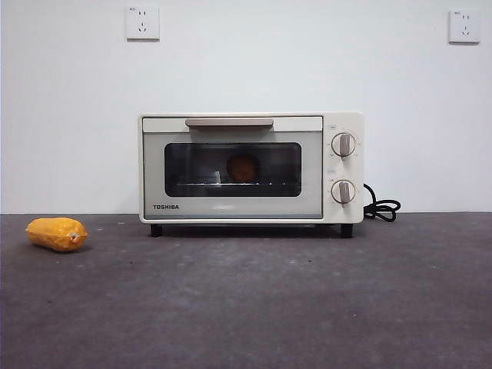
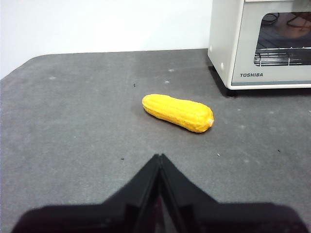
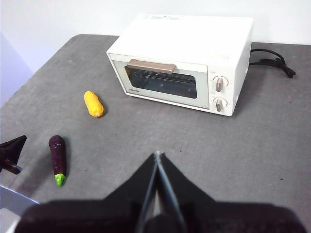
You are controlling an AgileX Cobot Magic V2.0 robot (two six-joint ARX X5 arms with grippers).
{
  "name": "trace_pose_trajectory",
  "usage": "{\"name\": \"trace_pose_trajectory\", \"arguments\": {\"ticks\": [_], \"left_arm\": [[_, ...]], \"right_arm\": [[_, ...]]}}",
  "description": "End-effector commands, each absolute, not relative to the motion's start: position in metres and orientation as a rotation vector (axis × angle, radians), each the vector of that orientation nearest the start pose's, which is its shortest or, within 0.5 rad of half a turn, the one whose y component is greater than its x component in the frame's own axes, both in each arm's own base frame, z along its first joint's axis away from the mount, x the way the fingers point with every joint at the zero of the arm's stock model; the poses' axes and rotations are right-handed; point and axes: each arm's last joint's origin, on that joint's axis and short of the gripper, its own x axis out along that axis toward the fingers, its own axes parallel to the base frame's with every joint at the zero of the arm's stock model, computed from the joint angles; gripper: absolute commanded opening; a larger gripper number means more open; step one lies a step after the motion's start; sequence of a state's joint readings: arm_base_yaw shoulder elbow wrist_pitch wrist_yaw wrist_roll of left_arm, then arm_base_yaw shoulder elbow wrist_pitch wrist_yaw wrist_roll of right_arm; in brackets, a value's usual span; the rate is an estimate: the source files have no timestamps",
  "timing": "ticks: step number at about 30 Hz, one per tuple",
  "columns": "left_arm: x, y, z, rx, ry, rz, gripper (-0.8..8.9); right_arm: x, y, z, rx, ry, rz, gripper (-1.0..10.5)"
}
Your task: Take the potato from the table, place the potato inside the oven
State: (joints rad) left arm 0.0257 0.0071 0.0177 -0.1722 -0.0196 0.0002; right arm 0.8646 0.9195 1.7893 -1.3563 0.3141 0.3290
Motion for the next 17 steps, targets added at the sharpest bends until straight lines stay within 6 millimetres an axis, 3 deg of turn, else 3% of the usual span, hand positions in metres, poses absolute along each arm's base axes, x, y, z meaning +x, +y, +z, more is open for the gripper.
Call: {"name": "trace_pose_trajectory", "arguments": {"ticks": [1,17], "left_arm": [[0.0963,0.0034,0.1498,-0.014,0.163,0.05,-0.04],[0.097,0.0034,0.1487,-0.014,0.178,0.049,-0.04]], "right_arm": [[0.0439,0.0377,0.4917,0.033,0.516,0.456,0.0],[0.0439,0.0377,0.4917,0.033,0.516,0.456,0.0]]}}
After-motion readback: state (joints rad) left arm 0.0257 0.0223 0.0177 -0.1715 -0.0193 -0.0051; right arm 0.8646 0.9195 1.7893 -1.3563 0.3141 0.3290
